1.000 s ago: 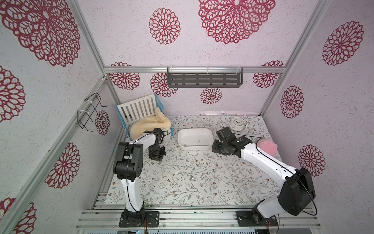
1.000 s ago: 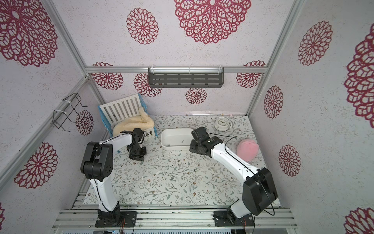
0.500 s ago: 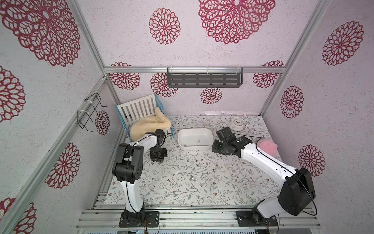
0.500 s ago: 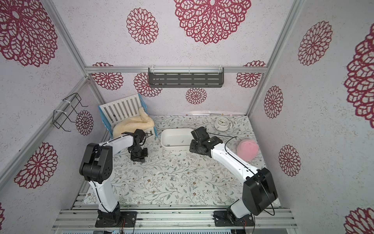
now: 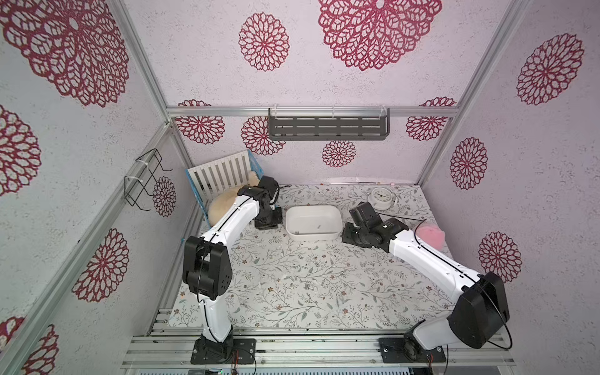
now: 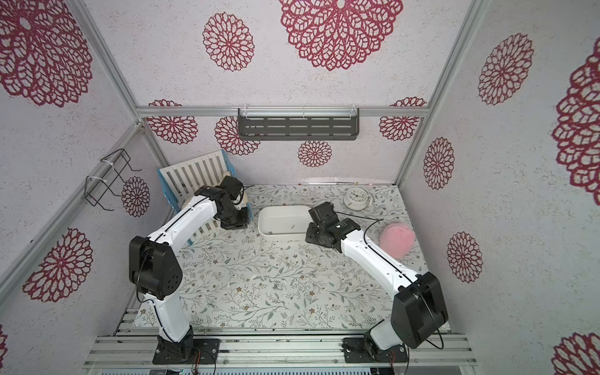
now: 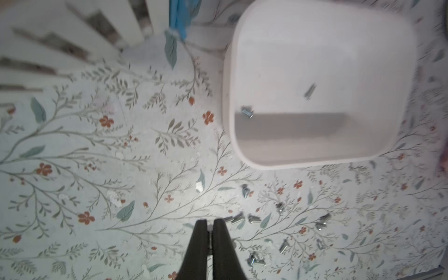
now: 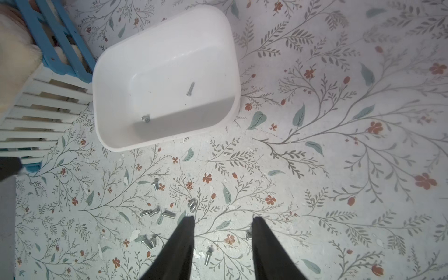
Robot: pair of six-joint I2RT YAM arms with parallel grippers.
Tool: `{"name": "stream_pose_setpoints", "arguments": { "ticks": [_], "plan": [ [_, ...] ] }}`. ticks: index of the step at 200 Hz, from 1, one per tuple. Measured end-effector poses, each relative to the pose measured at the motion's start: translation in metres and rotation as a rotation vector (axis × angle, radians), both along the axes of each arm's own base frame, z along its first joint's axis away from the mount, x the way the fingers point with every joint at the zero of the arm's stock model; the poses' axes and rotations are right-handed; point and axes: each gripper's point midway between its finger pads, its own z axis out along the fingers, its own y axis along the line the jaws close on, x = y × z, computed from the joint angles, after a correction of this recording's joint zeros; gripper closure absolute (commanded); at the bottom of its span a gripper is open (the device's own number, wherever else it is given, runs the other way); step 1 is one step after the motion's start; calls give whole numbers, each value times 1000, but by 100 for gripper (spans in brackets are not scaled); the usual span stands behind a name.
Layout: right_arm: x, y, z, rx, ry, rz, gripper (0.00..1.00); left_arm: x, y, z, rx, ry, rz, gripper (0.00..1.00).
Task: Put the screws on the desktop into the storage box
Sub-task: Pick up the screw from the center of the board, then place the screw in the storage box.
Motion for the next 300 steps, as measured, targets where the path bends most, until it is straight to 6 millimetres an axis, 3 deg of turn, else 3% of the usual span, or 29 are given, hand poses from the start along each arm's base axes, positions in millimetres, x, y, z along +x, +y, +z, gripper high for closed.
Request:
{"name": "stream_pose_setpoints", "arguments": {
  "ticks": [16, 37, 94, 153, 199, 253, 300],
  "plan": [
    [1, -4, 4, 5, -10, -10, 57, 24, -12, 22, -28, -62, -6, 95],
    [2, -7, 6, 7, -16, -18, 57, 48, -24, 25, -47, -80, -12, 95],
    [-2, -18, -7, -8, 12, -38, 57, 76, -51, -37, -69, 31, -12, 95],
    [-2, -21, -10, -10, 18, -46, 57, 70, -87, -78, -75, 105, -56, 94],
    [-1, -21, -10, -8, 16, -47, 57, 62, -97, -102, -62, 153, -74, 89],
    [0, -21, -17, -17, 32, -48, 56, 61, -96, -109, -50, 163, -89, 68],
    [3, -19, -19, -16, 40, -45, 56, 56, -94, -110, -40, 171, -104, 63]
  ]
}}
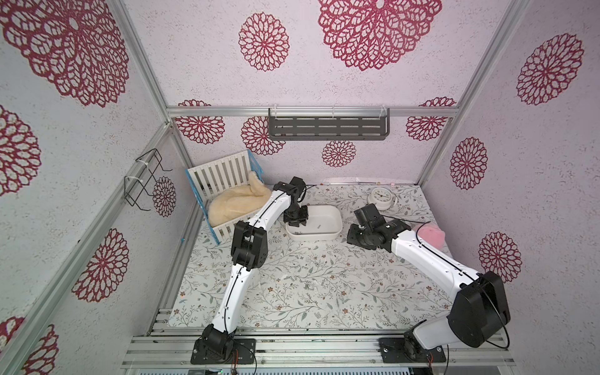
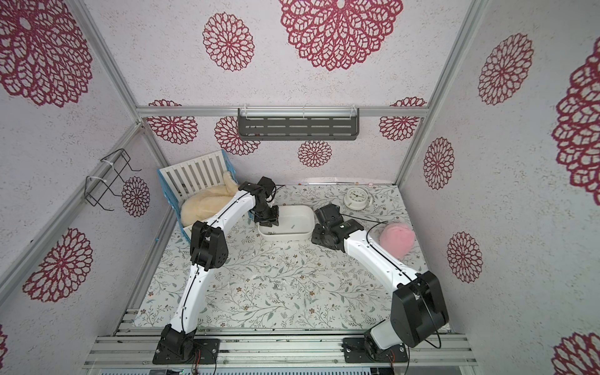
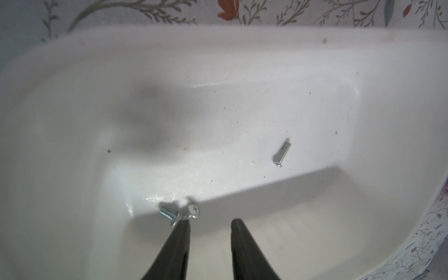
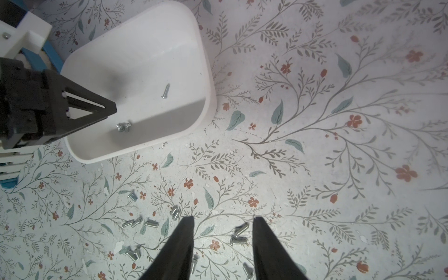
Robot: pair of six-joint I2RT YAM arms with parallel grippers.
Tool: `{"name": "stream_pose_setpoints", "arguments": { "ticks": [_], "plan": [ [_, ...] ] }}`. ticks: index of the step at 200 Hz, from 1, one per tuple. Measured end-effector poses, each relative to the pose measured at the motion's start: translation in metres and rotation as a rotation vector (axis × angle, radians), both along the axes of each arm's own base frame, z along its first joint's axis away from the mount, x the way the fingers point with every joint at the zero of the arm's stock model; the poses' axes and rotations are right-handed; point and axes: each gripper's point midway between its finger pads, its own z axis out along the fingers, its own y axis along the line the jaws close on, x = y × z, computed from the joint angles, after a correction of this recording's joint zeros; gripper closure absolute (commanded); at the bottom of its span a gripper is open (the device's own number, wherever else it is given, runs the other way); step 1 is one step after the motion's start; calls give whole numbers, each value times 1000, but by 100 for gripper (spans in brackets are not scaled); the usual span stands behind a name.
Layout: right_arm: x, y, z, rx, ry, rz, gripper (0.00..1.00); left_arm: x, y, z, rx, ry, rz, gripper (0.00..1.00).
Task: Put the screws on the desktop into the storage box
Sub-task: Place the screw in the storage box, then pick up the screw from the center of the board.
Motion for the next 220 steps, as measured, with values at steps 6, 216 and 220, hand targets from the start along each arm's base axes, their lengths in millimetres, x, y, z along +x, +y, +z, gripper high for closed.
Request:
{"name": "stream_pose_setpoints", "arguments": {
  "ticks": [6, 216, 220],
  "plan": [
    [1, 1, 2, 2, -4, 1, 56, -1, 1, 1, 3, 0, -2, 62],
    [-71, 15, -86, -19, 216, 24, 57, -172, 130, 89, 75, -144, 153, 54],
    [-72, 16, -87, -15, 219, 27, 57, -173, 130, 89, 74, -143, 157, 54]
  ]
}}
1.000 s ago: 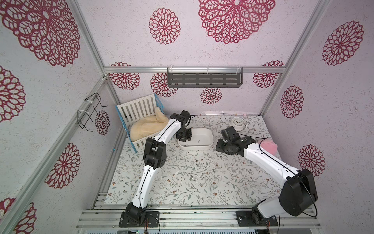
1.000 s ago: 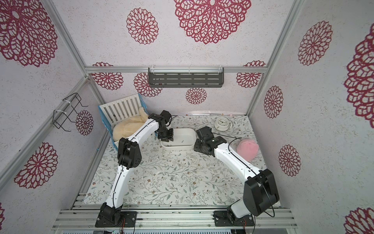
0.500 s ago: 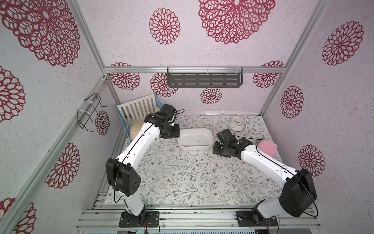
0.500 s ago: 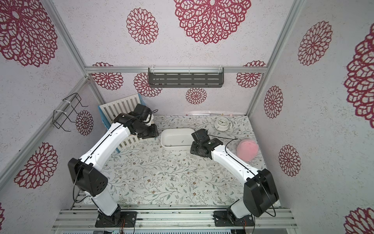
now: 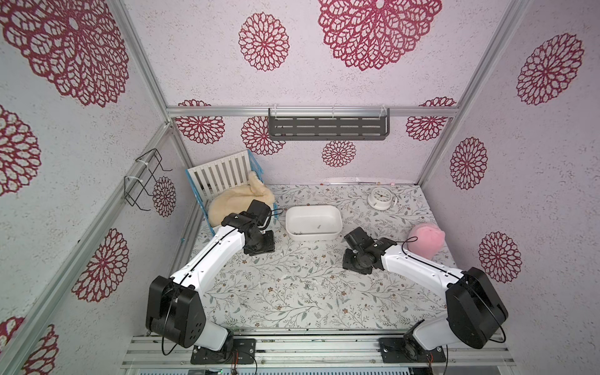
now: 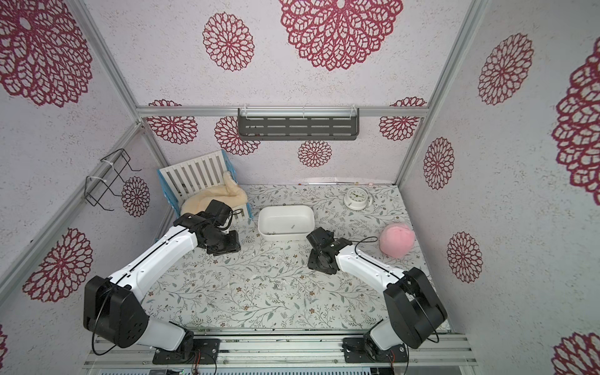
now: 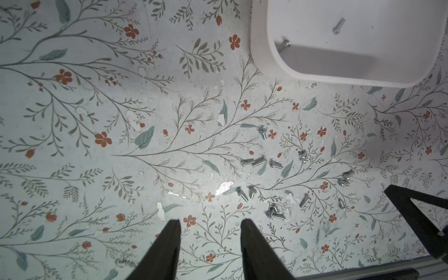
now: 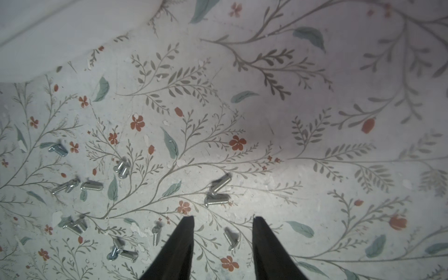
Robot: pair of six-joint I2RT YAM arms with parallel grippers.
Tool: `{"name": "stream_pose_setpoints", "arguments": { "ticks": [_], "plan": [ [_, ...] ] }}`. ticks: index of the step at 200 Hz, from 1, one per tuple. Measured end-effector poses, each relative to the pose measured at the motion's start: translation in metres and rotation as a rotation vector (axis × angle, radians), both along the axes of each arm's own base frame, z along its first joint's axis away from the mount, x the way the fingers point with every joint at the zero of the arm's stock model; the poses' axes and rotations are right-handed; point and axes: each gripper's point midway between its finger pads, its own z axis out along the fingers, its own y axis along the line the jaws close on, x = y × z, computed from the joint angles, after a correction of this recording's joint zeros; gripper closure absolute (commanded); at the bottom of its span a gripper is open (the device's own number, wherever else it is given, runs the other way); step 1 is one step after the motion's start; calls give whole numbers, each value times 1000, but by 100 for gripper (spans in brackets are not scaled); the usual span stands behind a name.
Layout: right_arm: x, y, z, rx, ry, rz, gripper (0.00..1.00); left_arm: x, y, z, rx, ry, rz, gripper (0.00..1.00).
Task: Put the screws on the desktop into the storage box
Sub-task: Pick up the screw from the center of the board.
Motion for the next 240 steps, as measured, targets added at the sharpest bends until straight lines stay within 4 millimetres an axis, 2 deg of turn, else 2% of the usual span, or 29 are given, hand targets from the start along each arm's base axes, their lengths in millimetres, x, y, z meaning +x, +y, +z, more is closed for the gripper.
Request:
{"name": "stream_pose_setpoints", "arguments": {
  "ticks": [53, 98, 240],
  "plan": [
    [-8, 19, -7, 41, 9, 38, 59, -5, 5, -14, 1, 22, 17, 53],
    [-21, 27, -15, 42, 40, 74, 59, -8, 8, -15, -9, 19, 25, 53],
    [-35, 22, -37, -12, 105, 114, 62, -21, 15, -24, -11, 40, 38, 53]
  ]
}}
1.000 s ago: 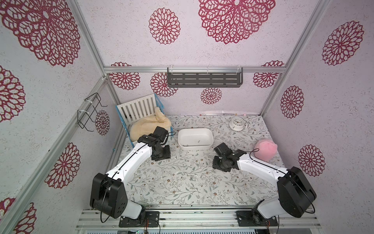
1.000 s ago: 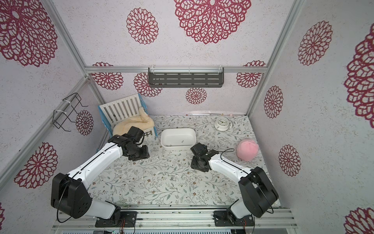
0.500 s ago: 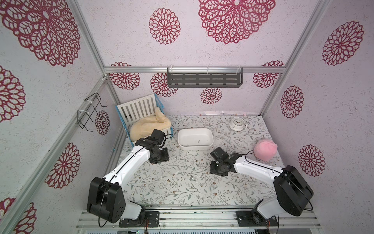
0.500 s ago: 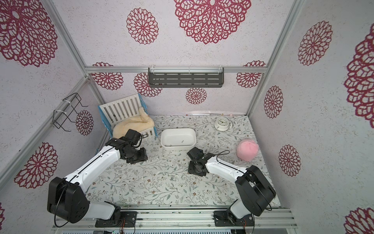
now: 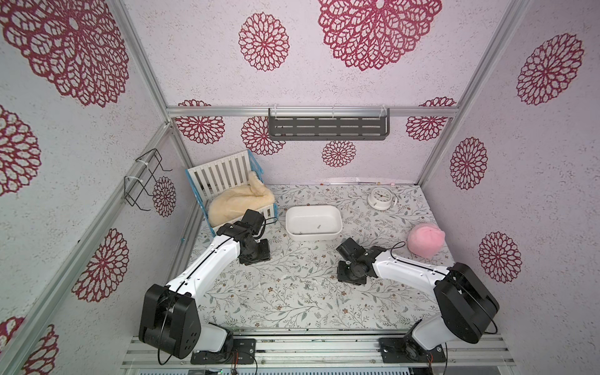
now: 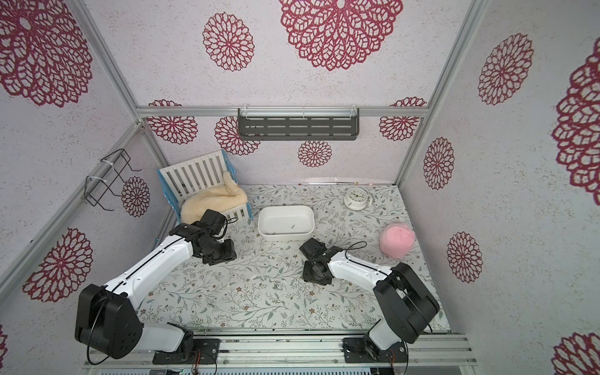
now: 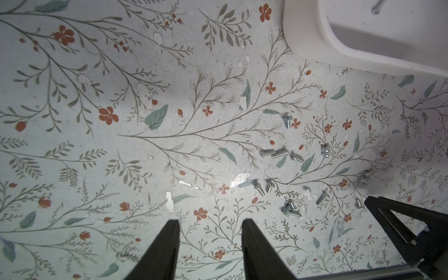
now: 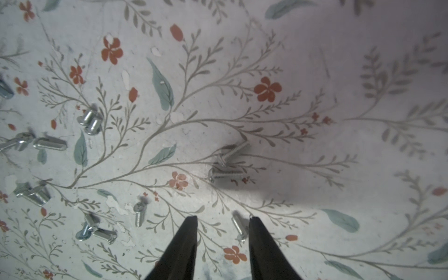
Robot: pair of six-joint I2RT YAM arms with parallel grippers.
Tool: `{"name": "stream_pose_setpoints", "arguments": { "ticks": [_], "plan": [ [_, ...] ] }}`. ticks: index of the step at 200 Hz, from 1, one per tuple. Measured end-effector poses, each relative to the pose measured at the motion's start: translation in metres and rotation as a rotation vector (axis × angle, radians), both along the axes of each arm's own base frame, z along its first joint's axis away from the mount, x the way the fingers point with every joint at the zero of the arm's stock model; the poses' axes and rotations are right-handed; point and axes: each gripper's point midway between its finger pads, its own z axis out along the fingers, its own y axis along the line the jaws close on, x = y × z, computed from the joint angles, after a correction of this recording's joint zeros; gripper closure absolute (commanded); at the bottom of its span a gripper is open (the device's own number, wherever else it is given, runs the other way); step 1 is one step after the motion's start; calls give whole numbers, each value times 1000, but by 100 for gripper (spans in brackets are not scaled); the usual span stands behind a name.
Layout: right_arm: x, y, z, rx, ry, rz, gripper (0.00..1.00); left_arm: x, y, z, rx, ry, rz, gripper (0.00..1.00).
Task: Put the screws on the desktop into the storage box
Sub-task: Pick up the screw from the center of the board.
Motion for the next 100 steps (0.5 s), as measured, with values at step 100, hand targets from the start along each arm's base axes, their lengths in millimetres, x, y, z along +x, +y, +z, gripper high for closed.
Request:
{"name": "stream_pose_setpoints", "arguments": {
  "ticks": [100],
  "plan": [
    [-4, -1, -11, -28, 29, 27, 68, -2, 4, -6, 2, 9, 10, 53]
  ]
}}
